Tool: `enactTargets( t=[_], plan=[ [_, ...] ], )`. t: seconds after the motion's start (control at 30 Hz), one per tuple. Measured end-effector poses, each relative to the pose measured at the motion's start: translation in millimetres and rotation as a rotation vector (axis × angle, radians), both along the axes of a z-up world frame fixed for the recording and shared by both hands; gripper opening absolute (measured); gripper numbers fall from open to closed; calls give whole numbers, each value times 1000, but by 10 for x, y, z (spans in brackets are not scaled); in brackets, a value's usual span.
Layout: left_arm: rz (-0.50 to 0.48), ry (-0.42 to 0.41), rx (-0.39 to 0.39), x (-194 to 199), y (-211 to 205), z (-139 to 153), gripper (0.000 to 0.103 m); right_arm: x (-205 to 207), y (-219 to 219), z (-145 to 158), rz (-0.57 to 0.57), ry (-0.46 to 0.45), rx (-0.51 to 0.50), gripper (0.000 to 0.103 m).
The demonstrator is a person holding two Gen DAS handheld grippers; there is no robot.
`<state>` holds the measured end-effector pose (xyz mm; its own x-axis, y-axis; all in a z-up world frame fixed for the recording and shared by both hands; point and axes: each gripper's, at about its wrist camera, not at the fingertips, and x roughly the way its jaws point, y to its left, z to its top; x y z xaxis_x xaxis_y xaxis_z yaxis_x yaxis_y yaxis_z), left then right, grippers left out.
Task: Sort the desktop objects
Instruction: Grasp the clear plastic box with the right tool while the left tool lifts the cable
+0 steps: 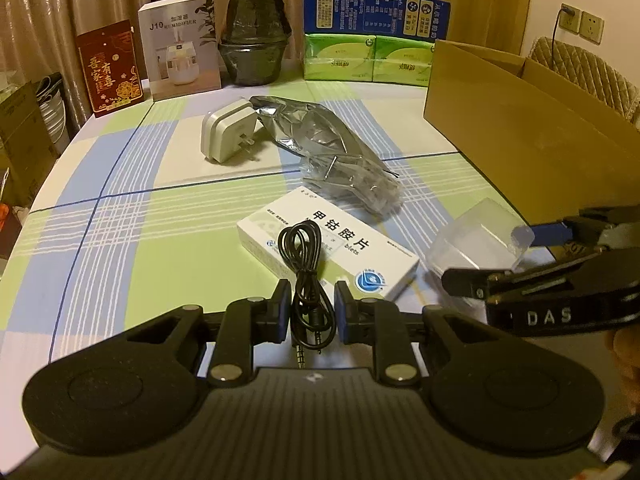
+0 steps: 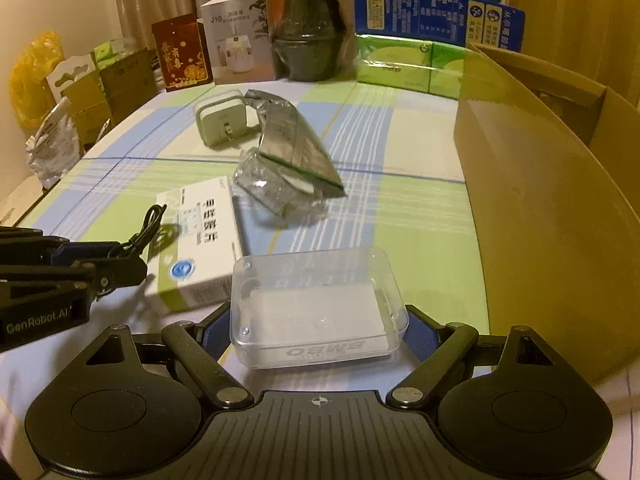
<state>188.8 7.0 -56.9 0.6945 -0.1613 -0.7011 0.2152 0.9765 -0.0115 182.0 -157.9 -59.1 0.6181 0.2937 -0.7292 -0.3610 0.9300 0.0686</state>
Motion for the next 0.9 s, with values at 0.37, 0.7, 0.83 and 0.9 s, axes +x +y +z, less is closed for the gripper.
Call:
enactTargets(
  t=[0.37, 0.7, 0.83, 0.9],
  plan=[
    [15, -4, -28, -268, -4, 66, 18, -323, -94, 56, -37, 5, 33, 84],
    [65, -10, -63, -500, -5, 199, 18, -536, -162, 175, -58, -7, 59, 84],
    [84, -19, -78, -578, -34, 290, 18, -632, -204, 272, -63, -24, 72, 84],
    [92, -21, -82, -628, -55, 335, 18, -679, -212, 325, -67, -30, 77, 84]
  ],
)
